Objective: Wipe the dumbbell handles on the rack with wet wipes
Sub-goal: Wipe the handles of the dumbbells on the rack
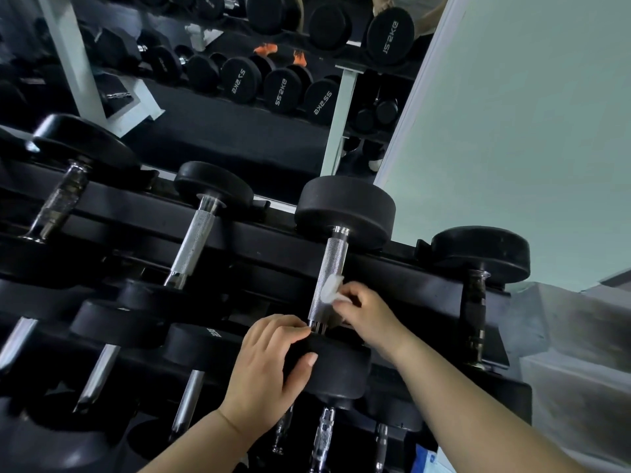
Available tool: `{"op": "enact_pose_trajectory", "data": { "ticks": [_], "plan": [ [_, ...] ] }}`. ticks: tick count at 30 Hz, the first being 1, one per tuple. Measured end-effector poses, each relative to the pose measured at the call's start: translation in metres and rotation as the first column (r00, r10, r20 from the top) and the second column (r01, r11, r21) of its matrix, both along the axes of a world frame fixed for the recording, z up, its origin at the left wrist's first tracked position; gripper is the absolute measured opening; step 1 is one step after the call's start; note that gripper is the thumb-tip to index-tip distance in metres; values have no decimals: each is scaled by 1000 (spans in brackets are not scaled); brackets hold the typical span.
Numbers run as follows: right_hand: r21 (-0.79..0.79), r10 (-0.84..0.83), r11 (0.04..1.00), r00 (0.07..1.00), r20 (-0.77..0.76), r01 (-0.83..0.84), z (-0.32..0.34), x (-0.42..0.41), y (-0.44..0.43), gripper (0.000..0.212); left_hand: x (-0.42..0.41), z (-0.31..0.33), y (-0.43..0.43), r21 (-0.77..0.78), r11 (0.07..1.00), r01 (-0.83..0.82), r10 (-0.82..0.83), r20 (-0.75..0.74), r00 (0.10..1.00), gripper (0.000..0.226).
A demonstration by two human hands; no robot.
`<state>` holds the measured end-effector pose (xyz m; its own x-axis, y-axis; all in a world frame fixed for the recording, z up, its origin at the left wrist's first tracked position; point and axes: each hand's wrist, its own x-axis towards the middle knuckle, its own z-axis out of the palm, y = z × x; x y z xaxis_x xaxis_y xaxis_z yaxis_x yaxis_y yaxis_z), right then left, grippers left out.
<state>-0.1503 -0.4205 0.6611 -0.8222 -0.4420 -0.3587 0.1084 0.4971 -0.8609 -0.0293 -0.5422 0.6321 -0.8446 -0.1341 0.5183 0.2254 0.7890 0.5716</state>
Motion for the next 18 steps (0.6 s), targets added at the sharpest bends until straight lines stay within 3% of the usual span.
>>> {"op": "enact_pose_trajectory", "data": {
  "ticks": [3,5,10,12,14,16,18],
  "plan": [
    [-107,-216,969,974,70,222,5,-7,-15,7,1,-4,3,-5,1000,-14,14,-63,998,35],
    [-147,-258,948,953,160,281,5,-7,-18,6,0,-5,3,-14,1000,-11,10,-86,996,35],
    [8,-32,999,977,210,31,1,4,1,11,-3,-7,2,-18,1000,-15,13,-125,992,34],
    [0,1,1000,970,243,0,4,1,0,20,-3,-8,2,-19,1000,-16,14,-126,992,35],
    [-130,-133,976,950,282,175,6,-5,-4,23,-3,-9,2,-20,1000,-17,14,-124,992,35],
    [-291,-274,873,887,372,391,6,-12,-8,22,-3,-9,1,-23,1000,-21,18,-128,992,35],
    [-275,-281,878,888,364,391,4,-10,-10,19,-4,-8,1,-31,999,-27,22,-128,991,35]
  ]
}}
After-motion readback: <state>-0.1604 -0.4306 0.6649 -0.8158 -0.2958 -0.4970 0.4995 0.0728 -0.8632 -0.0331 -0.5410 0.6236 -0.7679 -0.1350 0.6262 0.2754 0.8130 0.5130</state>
